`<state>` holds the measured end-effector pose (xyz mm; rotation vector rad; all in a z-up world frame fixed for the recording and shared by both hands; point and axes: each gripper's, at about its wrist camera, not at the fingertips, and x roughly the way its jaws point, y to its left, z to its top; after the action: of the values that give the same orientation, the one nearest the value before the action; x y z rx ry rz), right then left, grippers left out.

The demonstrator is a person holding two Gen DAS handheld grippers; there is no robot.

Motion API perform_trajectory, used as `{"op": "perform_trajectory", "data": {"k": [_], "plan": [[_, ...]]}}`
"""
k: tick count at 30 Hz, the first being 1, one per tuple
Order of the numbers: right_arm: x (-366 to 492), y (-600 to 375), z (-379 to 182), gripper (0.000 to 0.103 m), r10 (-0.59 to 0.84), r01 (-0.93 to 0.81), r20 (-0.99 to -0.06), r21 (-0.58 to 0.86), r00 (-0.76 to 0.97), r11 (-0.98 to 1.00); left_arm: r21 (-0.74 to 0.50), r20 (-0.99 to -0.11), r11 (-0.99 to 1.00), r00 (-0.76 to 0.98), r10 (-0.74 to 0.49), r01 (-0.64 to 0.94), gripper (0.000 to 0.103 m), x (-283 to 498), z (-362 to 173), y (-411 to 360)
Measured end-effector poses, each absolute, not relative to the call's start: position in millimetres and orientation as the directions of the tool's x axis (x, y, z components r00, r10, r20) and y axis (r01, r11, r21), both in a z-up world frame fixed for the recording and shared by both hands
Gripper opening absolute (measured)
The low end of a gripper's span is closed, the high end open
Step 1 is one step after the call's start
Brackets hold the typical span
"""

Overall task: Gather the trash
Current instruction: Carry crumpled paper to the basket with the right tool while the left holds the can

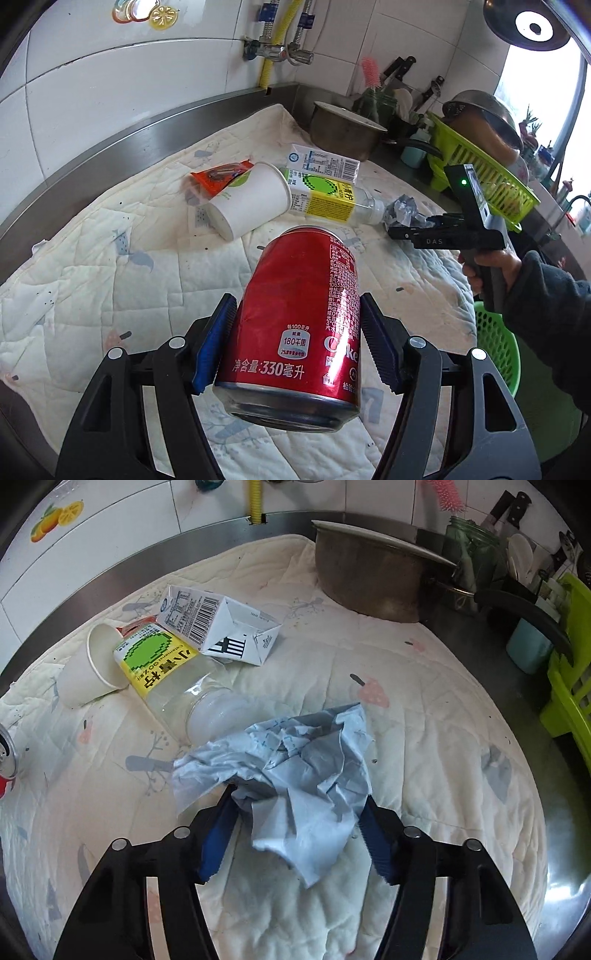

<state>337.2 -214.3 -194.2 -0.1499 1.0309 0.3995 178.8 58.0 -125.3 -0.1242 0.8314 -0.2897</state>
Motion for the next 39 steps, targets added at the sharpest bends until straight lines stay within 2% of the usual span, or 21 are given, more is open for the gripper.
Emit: {"op": "perform_trajectory", "data": {"k": [6, 15, 23, 34, 39], "plan": [[314, -219, -178, 0.051, 0.276, -0.37, -0.827, 0.09, 0.49, 0.925, -0.224, -0.702, 0.951, 0.641, -0.311, 0.215, 0.066, 176, -123, 56], [252, -239, -146, 0.05, 0.289, -0.321, -0.796, 0.126, 0.532, 0.939, -0.239, -0.678, 0.931, 0.638, -0.364, 0.276, 0.066, 162, -110, 33], [168, -273, -125, 0.05, 0.229, -0.225, -0.781, 0.116, 0.581, 0.967, -0.247, -0.654, 0.899, 0.623, -0.429, 0.36, 0.066, 143, -96, -2], [76, -332, -140, 0.051, 0.098, -0.033, -0.815, 0.096, 0.572, 0.995, -0.252, -0.631, 0.827, 0.563, -0.535, 0.503, 0.066, 118, -80, -67], [41, -364, -162, 0.057, 0.031, 0.071, -0.85, 0.081, 0.525, 0.994, -0.25, -0.633, 0.773, 0.506, -0.586, 0.583, 0.066, 109, -79, -109]]}}
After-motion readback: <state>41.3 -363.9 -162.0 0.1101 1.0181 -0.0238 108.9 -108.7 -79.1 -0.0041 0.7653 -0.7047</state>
